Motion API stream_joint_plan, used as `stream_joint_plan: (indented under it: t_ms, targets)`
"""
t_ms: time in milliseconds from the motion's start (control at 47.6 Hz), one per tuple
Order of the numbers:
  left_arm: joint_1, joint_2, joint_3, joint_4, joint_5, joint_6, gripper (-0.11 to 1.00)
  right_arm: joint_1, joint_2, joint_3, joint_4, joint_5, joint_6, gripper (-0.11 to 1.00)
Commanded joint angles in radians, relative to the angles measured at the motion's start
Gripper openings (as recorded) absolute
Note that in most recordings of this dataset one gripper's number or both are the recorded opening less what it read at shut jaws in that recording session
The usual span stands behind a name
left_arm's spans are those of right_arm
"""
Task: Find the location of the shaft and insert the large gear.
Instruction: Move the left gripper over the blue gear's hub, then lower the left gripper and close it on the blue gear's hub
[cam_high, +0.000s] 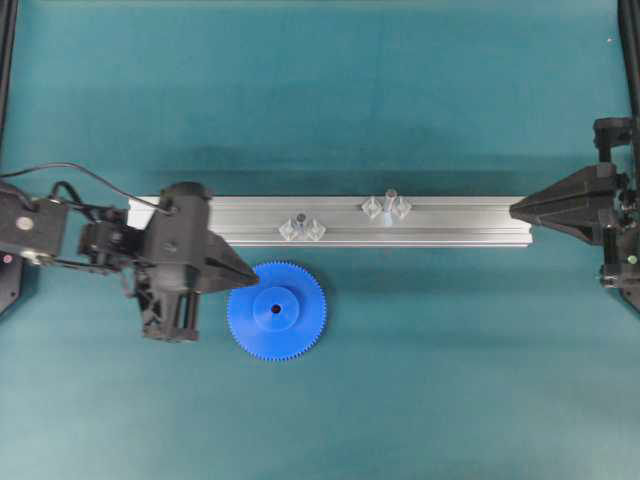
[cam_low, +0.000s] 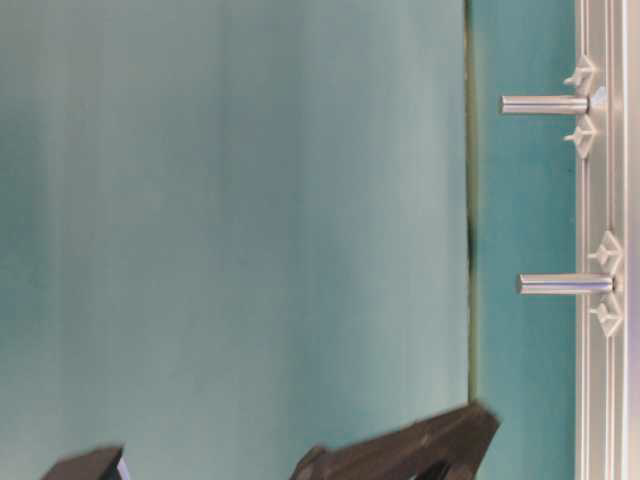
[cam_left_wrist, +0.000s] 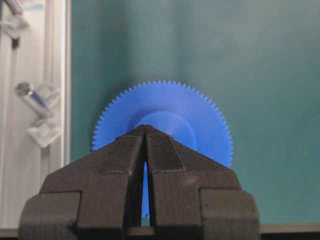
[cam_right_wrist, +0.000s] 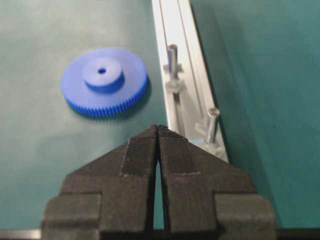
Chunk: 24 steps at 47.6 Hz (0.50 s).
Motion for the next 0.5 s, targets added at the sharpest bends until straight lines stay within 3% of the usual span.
stream_joint_plan:
  t_ms: [0, 484]
  targets:
    - [-0.006, 0.020, -0.051, 0.003, 0.015, 0.002, 0.00, -0.003, 0.002, -0.009, 0.002, 0.002, 0.009, 0.01]
    - [-0.006, 0.115, -0.153, 0.003, 0.163, 0.003, 0.00, -0.003, -0.006, -0.006, 0.002, 0.002, 0.009, 0.01]
